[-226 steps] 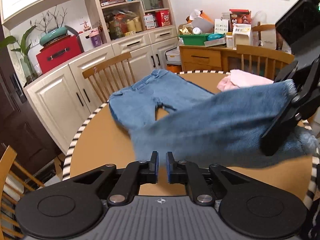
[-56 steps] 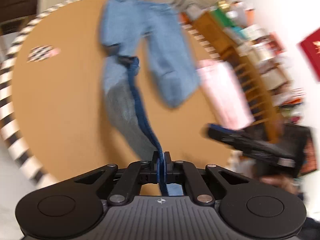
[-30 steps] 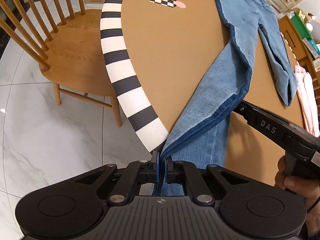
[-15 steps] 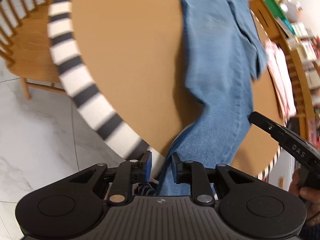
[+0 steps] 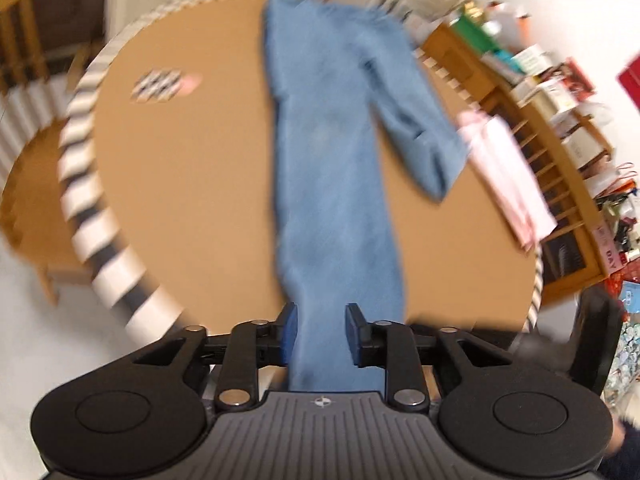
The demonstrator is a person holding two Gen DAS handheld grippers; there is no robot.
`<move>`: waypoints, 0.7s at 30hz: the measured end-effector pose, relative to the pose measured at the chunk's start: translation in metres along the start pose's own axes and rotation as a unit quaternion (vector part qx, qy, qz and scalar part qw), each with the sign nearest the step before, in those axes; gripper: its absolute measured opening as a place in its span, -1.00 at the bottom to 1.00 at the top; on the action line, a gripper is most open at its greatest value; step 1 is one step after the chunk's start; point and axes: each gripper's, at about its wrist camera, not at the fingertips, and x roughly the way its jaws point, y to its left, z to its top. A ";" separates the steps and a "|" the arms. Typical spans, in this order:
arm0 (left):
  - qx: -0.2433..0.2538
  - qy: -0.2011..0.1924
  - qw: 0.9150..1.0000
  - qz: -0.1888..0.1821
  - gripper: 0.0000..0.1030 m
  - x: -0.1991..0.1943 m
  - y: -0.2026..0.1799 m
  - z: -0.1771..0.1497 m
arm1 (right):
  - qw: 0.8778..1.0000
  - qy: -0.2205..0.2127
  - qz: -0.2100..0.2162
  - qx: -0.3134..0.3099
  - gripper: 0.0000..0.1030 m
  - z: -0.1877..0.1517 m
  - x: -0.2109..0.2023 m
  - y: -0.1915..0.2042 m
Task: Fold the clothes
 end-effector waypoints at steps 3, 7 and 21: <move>0.006 0.022 1.000 0.016 -0.49 0.045 -0.019 0.003 | 1.000 -0.018 0.002 0.001 -0.75 0.004 -0.016 -0.008; -0.024 0.034 0.998 0.045 -0.55 0.082 -0.024 0.002 | 0.998 -0.059 -0.032 -0.005 -0.17 0.023 -0.046 -0.036; -0.124 -0.037 0.985 0.113 -0.15 0.106 -0.031 0.108 | 0.989 -0.127 -0.062 -0.046 0.03 0.185 -0.006 -0.141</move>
